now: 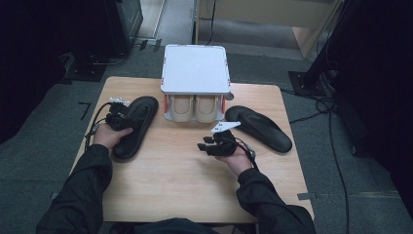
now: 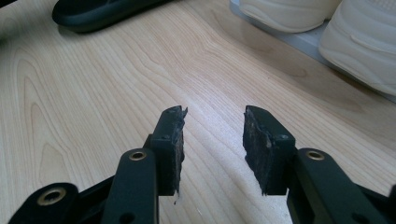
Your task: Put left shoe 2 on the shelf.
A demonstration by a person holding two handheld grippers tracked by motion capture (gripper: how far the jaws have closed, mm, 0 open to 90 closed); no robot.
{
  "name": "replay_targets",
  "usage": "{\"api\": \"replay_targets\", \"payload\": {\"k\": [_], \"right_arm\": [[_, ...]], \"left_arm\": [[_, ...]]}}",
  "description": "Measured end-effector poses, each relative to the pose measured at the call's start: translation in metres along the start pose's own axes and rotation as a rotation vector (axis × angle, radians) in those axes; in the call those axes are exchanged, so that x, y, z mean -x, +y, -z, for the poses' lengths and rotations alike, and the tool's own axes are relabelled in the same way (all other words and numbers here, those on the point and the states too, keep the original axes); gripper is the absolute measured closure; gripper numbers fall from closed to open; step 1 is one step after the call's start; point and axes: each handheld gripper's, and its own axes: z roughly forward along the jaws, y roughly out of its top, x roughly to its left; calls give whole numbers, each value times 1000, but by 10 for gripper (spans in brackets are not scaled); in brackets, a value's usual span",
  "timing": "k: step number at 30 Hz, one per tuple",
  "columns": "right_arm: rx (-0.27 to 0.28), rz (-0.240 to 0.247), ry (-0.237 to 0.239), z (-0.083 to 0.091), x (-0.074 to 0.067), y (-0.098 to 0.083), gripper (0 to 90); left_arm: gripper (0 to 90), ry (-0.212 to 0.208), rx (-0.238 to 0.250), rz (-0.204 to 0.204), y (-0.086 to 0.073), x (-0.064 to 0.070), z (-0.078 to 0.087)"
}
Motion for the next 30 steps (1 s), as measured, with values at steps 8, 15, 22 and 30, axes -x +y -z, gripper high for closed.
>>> {"api": "replay_targets", "payload": {"k": [8, 15, 22, 30], "right_arm": [[5, -7, 4, 1, 1, -1, 587], [9, -9, 0, 2, 1, 0, 588], [10, -6, 0, 2, 2, 0, 587], [9, -7, 1, 1, 2, -1, 588]], "left_arm": [[734, 42, 27, -9, 3, -3, 19], [600, 90, 72, 2, 5, -9, 41], [536, 104, 60, 35, -2, -30, 37], [547, 92, 48, 23, 1, -36, 24]]}}
